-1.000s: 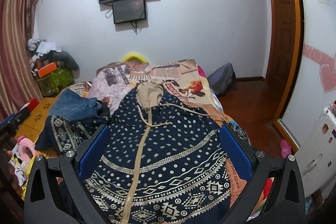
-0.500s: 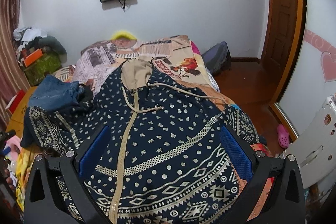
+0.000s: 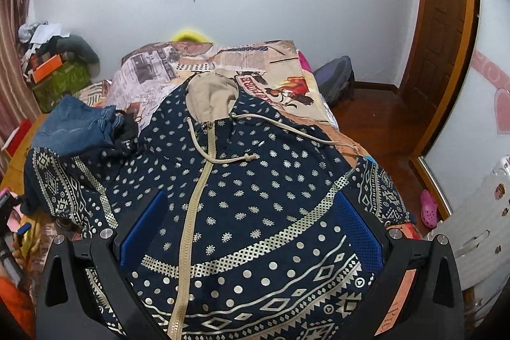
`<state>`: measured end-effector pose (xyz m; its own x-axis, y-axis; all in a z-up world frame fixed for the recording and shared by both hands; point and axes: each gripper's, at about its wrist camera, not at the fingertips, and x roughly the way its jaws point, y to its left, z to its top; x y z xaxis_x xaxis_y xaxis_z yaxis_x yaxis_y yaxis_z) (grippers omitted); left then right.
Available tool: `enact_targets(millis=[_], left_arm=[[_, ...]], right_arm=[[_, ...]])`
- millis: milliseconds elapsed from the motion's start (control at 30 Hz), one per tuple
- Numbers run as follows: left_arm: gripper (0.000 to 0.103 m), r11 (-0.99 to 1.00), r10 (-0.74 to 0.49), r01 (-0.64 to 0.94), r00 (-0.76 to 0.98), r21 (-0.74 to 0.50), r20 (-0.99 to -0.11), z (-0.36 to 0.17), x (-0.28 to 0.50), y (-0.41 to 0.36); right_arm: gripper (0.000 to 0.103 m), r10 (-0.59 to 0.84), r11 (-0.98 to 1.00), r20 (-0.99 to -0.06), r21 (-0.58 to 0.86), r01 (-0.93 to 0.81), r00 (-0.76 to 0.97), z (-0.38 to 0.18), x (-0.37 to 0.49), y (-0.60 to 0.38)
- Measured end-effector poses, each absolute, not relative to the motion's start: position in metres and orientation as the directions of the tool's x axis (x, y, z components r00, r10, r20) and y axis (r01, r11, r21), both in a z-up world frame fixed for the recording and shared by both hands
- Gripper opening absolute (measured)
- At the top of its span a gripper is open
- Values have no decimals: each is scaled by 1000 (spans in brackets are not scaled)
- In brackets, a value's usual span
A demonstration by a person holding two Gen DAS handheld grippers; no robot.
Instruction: Fold large clothes
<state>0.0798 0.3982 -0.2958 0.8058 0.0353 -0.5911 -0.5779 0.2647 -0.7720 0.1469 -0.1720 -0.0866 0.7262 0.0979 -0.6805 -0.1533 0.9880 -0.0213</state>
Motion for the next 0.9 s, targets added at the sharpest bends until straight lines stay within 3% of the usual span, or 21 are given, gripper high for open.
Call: enact_targets(millis=[133,200,367,600,800,900], left_arm=[[70,199,36,-497,865,-845,-501,-307,81,411],[50,200,51,-501,864,-842,-502,-307,84,416],[10,314,89,-536,839,-784,-538,-284,92,412],[5,580,190,-525,831,-623,-523,-198,100,375],[3,743,231,-443,873,-501,-430,-110,112,335],[3,805,195,-357,914,-474,-356,-71,116,307]], right_arm=[[103,87,986,-685,-46,-162,723,-88,149,-165],[103,84,984,-686,-56,-167,723,-88,149,-162],[103,81,981,-687,-73,-179,722,-87,150,-157],[103,84,979,-698,-75,-190,711,-87,152,-158],[103,97,975,-680,-81,-205,726,-81,151,-162],[103,113,974,-675,-71,-217,729,-77,153,-167]])
